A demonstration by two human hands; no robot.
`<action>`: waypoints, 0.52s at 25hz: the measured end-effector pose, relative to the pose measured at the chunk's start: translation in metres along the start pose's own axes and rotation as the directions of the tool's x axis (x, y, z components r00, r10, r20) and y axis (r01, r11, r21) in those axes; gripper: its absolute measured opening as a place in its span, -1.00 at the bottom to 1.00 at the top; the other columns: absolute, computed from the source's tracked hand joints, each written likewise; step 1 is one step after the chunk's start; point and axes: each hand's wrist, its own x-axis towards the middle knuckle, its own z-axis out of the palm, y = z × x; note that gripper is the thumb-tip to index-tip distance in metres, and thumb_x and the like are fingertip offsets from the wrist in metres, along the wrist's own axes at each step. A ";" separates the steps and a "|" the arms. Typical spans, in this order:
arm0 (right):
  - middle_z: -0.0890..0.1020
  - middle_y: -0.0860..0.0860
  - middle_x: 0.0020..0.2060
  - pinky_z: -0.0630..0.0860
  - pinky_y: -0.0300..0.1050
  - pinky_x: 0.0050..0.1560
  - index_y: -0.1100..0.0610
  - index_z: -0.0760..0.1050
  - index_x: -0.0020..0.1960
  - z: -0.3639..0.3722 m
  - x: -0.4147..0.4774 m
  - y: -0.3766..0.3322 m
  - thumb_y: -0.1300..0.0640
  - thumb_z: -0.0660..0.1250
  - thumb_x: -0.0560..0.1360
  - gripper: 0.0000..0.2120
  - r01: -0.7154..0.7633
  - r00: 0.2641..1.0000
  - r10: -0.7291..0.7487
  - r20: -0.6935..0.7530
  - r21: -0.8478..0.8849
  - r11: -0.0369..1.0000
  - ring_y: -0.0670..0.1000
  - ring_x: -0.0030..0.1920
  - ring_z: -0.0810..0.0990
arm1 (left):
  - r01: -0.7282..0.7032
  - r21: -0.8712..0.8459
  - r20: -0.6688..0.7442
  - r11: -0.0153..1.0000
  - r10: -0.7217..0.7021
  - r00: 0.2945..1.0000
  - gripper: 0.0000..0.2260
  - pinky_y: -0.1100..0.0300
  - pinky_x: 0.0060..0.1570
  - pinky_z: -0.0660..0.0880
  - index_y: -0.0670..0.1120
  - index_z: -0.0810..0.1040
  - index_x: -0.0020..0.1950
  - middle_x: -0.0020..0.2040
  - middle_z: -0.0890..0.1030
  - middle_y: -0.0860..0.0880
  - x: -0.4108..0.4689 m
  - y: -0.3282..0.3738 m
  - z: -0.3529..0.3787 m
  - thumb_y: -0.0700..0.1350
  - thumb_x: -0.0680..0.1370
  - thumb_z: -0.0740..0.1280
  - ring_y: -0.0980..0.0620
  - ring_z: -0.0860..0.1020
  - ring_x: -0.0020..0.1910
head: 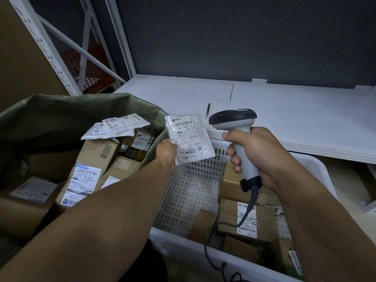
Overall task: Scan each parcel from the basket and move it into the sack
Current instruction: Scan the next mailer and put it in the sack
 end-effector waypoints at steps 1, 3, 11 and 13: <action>0.54 0.09 -0.40 0.41 -0.14 -0.45 0.20 0.53 -0.09 0.006 0.001 -0.002 0.18 0.43 0.54 -0.88 0.014 1.000 -0.014 0.000 0.015 1.000 0.01 -0.49 0.42 | -0.025 -0.016 0.004 1.000 0.025 1.000 -0.75 -0.24 0.10 0.63 -0.10 0.60 0.13 0.13 0.71 -0.18 -0.005 0.004 0.000 -0.31 0.67 0.15 -0.19 0.71 0.04; 0.54 0.09 -0.40 0.42 -0.13 -0.46 0.20 0.53 -0.08 0.017 0.003 -0.007 0.17 0.43 0.54 -0.88 0.036 0.999 -0.036 0.002 0.036 0.999 0.01 -0.49 0.43 | -0.082 -0.115 -0.002 0.990 0.083 0.997 -0.73 -0.19 0.10 0.64 -0.06 0.58 0.08 0.13 0.71 -0.16 -0.018 0.017 0.001 -0.33 0.67 0.14 -0.17 0.70 0.06; 0.57 0.09 -0.38 0.45 -0.13 -0.46 0.19 0.52 -0.10 0.047 0.003 -0.008 0.15 0.45 0.54 -0.85 0.056 0.998 -0.057 0.040 0.017 0.998 0.01 -0.49 0.45 | -0.347 -0.486 -0.311 0.802 0.212 0.926 -0.77 0.02 0.11 0.65 -0.05 0.43 0.30 0.26 0.63 -0.12 -0.028 0.071 -0.036 -0.28 0.70 0.16 -0.07 0.66 0.17; 0.57 0.10 -0.38 0.45 -0.12 -0.45 0.20 0.52 -0.11 0.050 0.003 -0.007 0.15 0.44 0.54 -0.85 0.053 0.997 -0.053 0.050 0.001 0.999 0.01 -0.49 0.45 | -0.305 -0.467 -0.278 0.830 0.189 0.942 -0.83 0.06 0.28 0.56 -0.10 0.46 0.26 0.26 0.61 -0.12 -0.022 0.076 -0.051 -0.17 0.73 0.12 -0.03 0.65 0.17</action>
